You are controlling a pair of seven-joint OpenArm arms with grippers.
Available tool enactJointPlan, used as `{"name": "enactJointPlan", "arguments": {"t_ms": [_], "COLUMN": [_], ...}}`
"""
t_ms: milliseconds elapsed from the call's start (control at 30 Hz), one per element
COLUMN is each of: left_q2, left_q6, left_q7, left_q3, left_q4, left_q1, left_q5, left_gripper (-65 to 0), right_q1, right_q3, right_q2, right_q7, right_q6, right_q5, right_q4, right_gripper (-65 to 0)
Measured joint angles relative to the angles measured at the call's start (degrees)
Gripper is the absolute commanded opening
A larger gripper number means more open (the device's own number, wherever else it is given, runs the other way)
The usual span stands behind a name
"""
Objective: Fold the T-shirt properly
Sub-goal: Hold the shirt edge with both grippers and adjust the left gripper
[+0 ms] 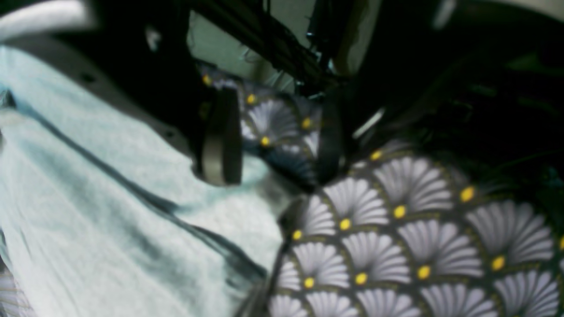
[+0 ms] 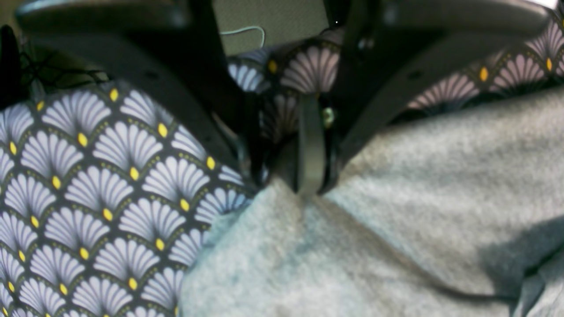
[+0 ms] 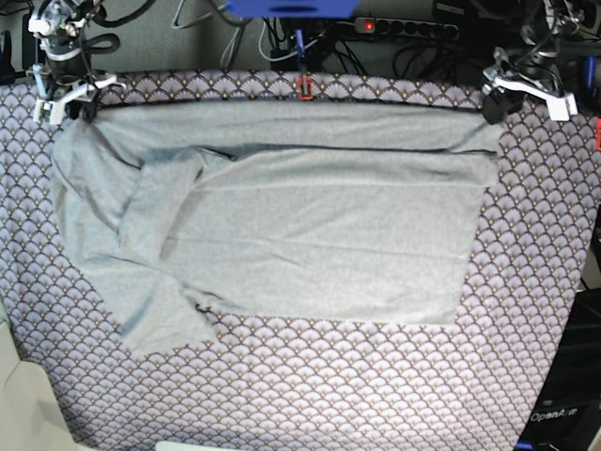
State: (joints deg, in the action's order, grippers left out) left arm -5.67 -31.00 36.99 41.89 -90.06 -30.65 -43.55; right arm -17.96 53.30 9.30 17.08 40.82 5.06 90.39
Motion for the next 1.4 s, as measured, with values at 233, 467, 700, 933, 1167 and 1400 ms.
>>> {"name": "enactJointPlan", "arguments": {"t_ms": [233,467,700,933,1167,1400], "left_q2": [0.4,0.1,0.3,4.1,7.6,10.7], "left_q6": [-4.2,-4.0,-8.3,-8.3,-8.2,-8.3], "left_q7": [0.1,0.1,0.5,0.9,0.5,0.3], "left_q3": [2.8,5.0,7.6,7.2,5.0,5.2], "left_q4": [0.0,0.0,-5.7,-7.8,-1.8,-1.0], "left_q1": [0.0,0.0,0.0,4.7,11.4,15.2], "left_q5": [0.0,0.0,0.1,0.4,10.1,17.4], "left_gripper": [-36.5,-27.4,-27.5,-27.5,-27.5,-27.5], "right_q1": [-0.2,-0.2,0.3,0.3,0.3,0.3], "right_q3": [1.6,1.6,1.7,1.7,1.6,1.6], "right_q2": [0.1,0.0,-0.1,0.0,0.0,0.0], "right_q7": [0.0,-0.6,-0.7,-0.9,-0.8,-0.9], "right_q6": [0.5,0.5,0.7,0.7,0.7,0.7], "right_q5": [0.0,1.9,3.3,3.3,3.5,3.5], "right_q4": [-0.1,-0.1,-0.2,-0.2,-0.2,-0.2], "right_gripper": [-49.8,-49.9,-49.9,-49.9,-49.9,-49.9]}}
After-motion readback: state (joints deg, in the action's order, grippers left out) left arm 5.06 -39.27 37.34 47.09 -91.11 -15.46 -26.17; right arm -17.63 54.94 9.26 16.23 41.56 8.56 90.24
